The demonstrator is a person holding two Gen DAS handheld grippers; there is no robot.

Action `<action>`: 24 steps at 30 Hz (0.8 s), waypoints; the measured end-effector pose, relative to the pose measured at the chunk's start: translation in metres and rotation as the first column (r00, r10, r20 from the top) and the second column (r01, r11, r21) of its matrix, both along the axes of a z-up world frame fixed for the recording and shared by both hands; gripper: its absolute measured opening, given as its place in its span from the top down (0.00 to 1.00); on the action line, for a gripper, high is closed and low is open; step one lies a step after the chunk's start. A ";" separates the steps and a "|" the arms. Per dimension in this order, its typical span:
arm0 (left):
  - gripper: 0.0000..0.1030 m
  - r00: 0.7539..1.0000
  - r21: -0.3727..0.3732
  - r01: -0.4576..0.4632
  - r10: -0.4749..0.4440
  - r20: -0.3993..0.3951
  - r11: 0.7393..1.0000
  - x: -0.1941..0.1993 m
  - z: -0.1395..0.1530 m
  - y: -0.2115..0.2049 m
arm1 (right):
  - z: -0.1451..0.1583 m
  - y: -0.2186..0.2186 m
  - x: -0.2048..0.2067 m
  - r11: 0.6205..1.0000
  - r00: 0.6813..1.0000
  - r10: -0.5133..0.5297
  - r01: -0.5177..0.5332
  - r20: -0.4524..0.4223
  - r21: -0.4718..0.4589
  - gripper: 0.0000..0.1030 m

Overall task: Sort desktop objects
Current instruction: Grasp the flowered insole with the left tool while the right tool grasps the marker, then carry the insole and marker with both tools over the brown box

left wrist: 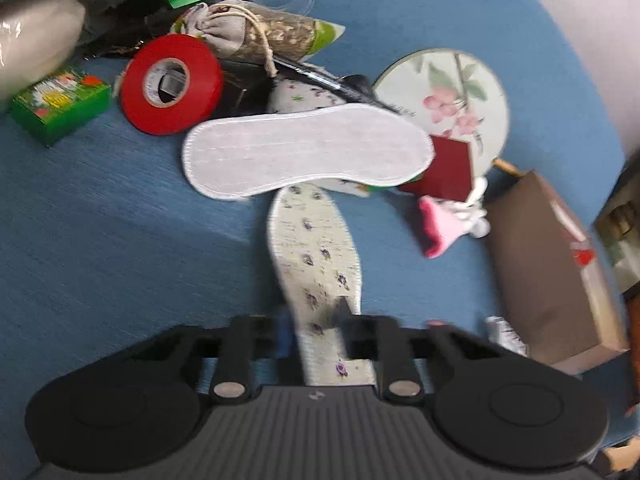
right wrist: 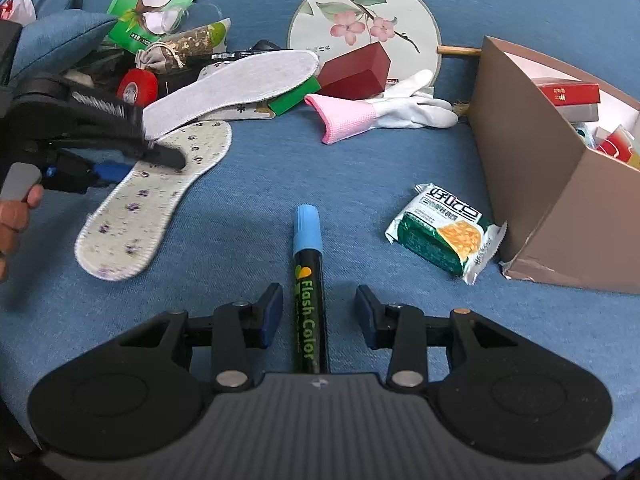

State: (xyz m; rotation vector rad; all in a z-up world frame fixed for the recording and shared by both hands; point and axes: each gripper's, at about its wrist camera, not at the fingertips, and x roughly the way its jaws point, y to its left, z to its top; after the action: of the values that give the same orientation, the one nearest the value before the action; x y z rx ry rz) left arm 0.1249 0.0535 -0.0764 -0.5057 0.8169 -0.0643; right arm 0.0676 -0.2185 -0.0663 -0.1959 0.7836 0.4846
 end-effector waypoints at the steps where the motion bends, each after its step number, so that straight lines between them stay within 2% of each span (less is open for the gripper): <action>1: 0.83 1.000 0.000 0.000 0.000 0.003 1.000 0.000 0.000 0.000 | 0.000 0.002 0.001 1.000 1.000 0.003 -0.003 0.002 -0.001 0.65; 4: 0.82 1.000 0.052 0.017 -0.018 0.021 0.999 -0.003 0.003 -0.008 | -0.001 0.006 0.001 1.000 1.000 0.023 -0.023 0.006 -0.002 0.74; 7: 0.80 0.998 0.095 0.044 -0.048 0.034 0.994 -0.005 0.003 -0.019 | -0.001 0.009 0.001 0.999 0.999 0.032 -0.032 0.009 0.003 0.87; 10: 0.92 0.997 0.066 0.071 -0.073 0.029 0.995 -0.008 0.005 -0.025 | 0.001 0.007 -0.001 0.999 1.000 0.028 -0.028 0.004 0.023 0.87; 13: 0.98 0.995 0.063 0.078 -0.082 0.058 0.995 -0.017 0.016 -0.033 | 0.004 -0.003 -0.005 0.997 1.000 0.027 -0.026 -0.015 0.076 0.87; 19: 1.00 0.982 0.057 0.138 -0.144 0.126 0.989 -0.033 0.045 -0.055 | 0.022 -0.028 -0.011 0.987 1.000 -0.003 0.001 0.012 0.163 0.87; 24: 1.00 0.957 0.036 0.213 -0.216 0.192 0.976 -0.028 0.078 -0.083 | 0.047 -0.049 -0.006 0.972 0.997 -0.042 0.025 0.066 0.233 0.87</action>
State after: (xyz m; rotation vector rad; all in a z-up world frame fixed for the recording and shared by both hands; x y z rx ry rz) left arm 0.0970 -0.0295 0.0019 -0.3882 0.6767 -0.3043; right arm 0.0616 -0.2678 -0.0192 0.0176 0.6541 0.5305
